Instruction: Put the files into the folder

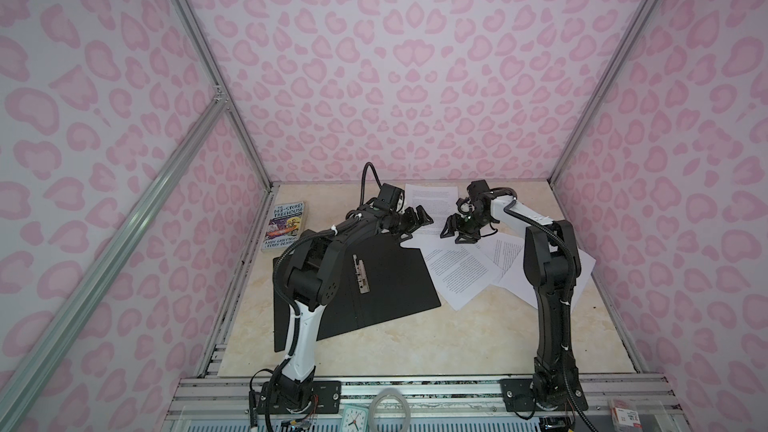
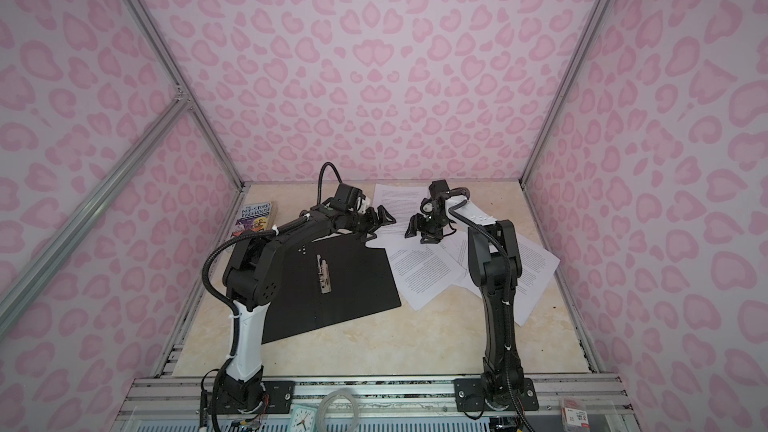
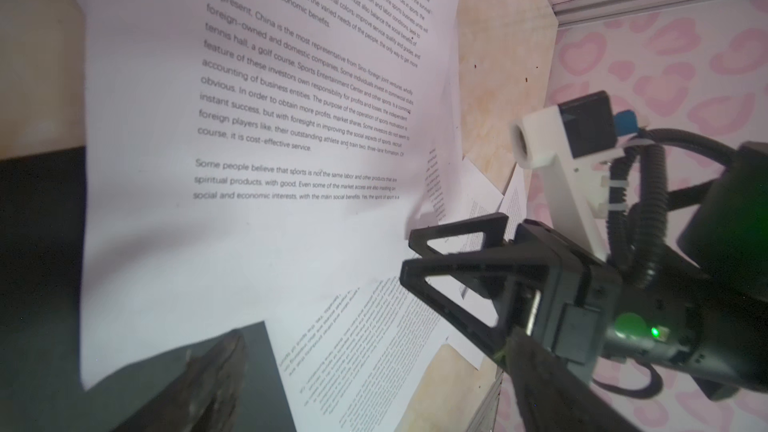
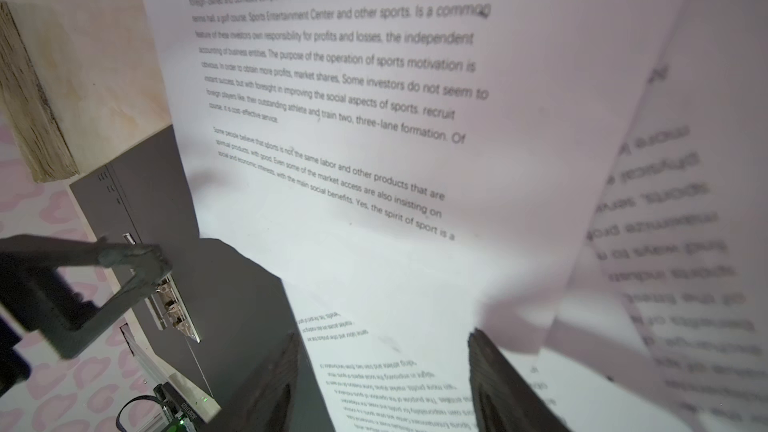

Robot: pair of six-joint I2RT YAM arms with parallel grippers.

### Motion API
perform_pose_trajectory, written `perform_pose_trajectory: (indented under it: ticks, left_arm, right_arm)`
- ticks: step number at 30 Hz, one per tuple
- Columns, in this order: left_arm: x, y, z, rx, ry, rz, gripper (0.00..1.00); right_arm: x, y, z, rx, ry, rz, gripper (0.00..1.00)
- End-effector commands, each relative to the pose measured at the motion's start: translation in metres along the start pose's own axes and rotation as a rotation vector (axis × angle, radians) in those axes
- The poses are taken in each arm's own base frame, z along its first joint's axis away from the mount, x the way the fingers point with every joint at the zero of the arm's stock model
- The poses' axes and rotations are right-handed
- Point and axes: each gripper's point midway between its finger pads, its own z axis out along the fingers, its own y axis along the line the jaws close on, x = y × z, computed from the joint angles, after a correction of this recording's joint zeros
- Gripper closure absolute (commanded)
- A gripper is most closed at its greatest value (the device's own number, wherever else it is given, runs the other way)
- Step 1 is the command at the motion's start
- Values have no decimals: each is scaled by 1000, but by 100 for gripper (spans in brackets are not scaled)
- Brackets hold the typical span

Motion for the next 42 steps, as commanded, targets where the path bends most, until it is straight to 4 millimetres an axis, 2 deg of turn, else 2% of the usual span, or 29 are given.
perform_pose_trajectory:
  ticks: [1, 4, 7, 9, 11, 12, 16, 19, 23, 27, 29, 31, 37, 39, 42]
  left_arm:
    - [-14, -1, 12, 35, -23, -9, 1]
    - [-14, 14, 17, 25, -11, -42, 1]
    - [-7, 33, 20, -9, 0, -66, 1]
    - [-1, 46, 21, -32, 13, -89, 0]
    - [7, 58, 21, -44, 22, -111, 0]
    - [10, 63, 21, -52, 28, -118, 0]
    - [18, 82, 22, -95, 45, -133, 0]
    - [21, 89, 21, -106, 57, -142, 0]
    - [23, 92, 22, -114, 68, -131, 0]
    - [26, 97, 23, -119, 85, -139, 0]
    - [27, 98, 23, -122, 87, -135, 0]
    - [28, 101, 23, -128, 92, -136, 0]
    - [29, 107, 19, -137, 98, -145, 0]
    - [30, 107, 18, -137, 101, -144, 0]
    - [30, 108, 17, -139, 101, -146, 0]
  right_arm:
    - [-6, 4, -15, -30, -23, -5, 33]
    - [-20, -8, -24, -20, -68, 34, 31]
    - [-32, -31, -22, 45, -101, 68, 30]
    - [-43, -38, -20, 53, -127, 91, 30]
    - [-58, -34, -19, 25, -168, 95, 30]
    - [-63, -37, -12, 20, -173, 106, 30]
    - [-85, -34, -1, -22, -209, 127, 30]
    - [-92, -39, 7, -4, -206, 142, 31]
    - [-89, -42, 20, 5, -181, 151, 31]
    - [-66, -19, 38, -15, -98, 87, 31]
    - [-60, -9, 39, -49, -94, 66, 31]
    - [-65, 2, 30, -105, -121, 68, 31]
    - [-83, 30, -15, -253, -216, 59, 31]
    - [-84, 37, -22, -274, -226, 45, 31]
    - [-81, 37, -22, -275, -217, 40, 35]
